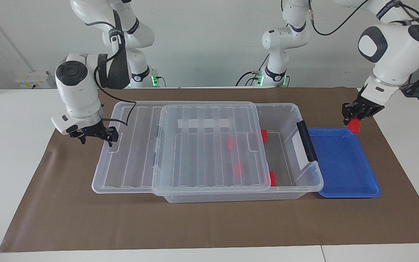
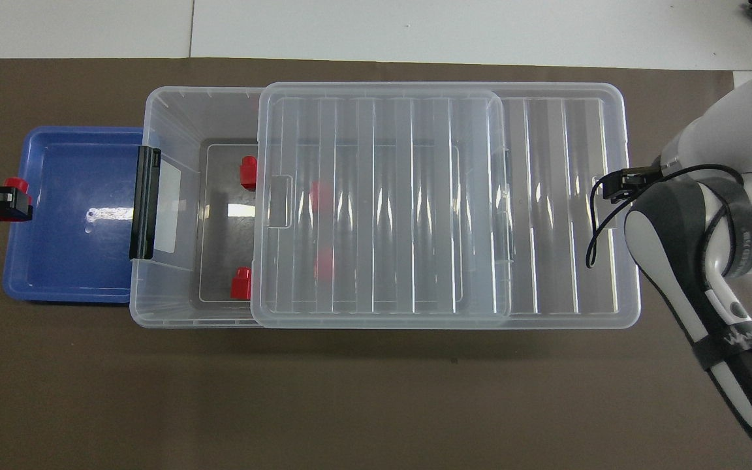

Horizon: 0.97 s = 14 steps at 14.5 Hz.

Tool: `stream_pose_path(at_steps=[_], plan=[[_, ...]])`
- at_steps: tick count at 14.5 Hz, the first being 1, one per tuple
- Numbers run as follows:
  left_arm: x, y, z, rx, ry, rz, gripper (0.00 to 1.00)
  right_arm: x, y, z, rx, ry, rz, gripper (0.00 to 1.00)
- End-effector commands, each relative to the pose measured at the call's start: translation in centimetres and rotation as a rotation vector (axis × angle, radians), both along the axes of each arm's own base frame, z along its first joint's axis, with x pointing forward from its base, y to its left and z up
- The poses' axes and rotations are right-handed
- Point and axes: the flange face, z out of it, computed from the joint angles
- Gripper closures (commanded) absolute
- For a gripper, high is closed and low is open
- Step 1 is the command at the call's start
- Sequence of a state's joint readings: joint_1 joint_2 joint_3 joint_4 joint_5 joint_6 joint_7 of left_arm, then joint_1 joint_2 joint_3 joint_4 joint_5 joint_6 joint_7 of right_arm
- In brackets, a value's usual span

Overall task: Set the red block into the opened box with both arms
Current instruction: 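Carry the red block over the opened box with the left gripper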

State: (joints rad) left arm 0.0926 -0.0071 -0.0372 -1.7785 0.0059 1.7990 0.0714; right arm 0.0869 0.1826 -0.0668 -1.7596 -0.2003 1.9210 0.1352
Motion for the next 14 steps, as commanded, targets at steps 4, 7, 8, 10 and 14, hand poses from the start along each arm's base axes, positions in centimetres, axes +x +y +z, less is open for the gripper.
stream_pose_path(at_steps=[4,7,8,10,14], plan=[[-1.1,-11.1,2.1,-0.015,0.006,0.187,1.00,-0.7,-3.2,0.1,-0.026,0.024,0.007,0.00],[-1.4,-13.1,1.4,-0.032,-0.027,0.237,1.00,-0.7,-3.6,0.1,-0.025,0.029,0.023,0.00],[-1.6,-13.6,0.8,-0.040,-0.046,0.259,1.00,-0.7,-4.1,0.1,-0.025,0.030,0.017,0.00],[-2.0,-15.3,-0.7,-0.055,-0.079,0.281,1.00,-0.7,-4.4,0.1,-0.025,0.032,0.024,0.00],[-2.4,-20.0,-3.9,-0.090,-0.117,0.334,1.00,-0.7,-4.8,0.1,-0.024,0.034,0.032,0.00]])
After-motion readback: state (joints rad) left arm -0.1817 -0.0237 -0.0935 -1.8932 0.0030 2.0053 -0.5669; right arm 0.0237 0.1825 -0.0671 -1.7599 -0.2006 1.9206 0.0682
